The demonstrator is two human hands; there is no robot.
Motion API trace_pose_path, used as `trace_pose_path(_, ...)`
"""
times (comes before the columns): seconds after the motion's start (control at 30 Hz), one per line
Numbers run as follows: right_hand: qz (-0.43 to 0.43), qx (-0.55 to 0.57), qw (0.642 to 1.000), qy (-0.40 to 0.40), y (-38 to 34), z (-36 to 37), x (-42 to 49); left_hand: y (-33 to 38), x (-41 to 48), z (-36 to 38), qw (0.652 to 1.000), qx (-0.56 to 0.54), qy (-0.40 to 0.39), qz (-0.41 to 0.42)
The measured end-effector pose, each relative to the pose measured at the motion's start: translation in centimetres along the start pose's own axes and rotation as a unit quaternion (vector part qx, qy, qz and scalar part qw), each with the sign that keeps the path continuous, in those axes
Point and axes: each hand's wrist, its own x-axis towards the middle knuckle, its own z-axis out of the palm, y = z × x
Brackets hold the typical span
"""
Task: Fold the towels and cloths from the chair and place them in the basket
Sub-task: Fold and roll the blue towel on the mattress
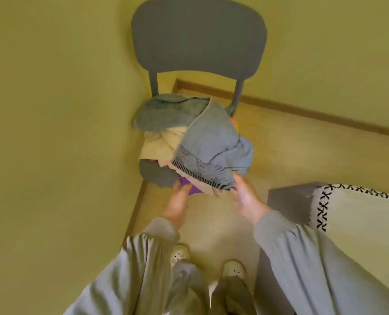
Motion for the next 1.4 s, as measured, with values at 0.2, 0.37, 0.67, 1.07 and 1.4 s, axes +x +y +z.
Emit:
trace_pose_path(0.2, 0.108, 0.268, 0.957, 0.0, 4.6, 0.1, 6.0, -2.3, 5.3, -3.6, 0.966, -0.226, 0.043, -0.119)
trace_pose_path(0.37, 0.091, 0.359, 0.929, 0.009, 5.6, -1.1, 8.5, -3.7, 8.9, -4.6, 0.95, -0.282, 0.02, -0.13)
trace_pose_path(0.67, 0.065, 0.412, 0.908, -0.041, 7.1, -1.6, 10.8, -4.7, 12.3, -5.3, 0.945, -0.307, 0.013, -0.11)
trace_pose_path(1.07, 0.077, 0.353, 0.933, -0.009, 8.5, -0.8, 10.6, -6.0, 12.4, -5.3, 0.959, -0.263, 0.004, -0.107)
trace_pose_path(1.4, 0.093, 0.217, 0.97, 0.051, 12.0, -3.4, 9.2, -12.1, 9.4, -3.5, 0.964, -0.209, 0.068, -0.15)
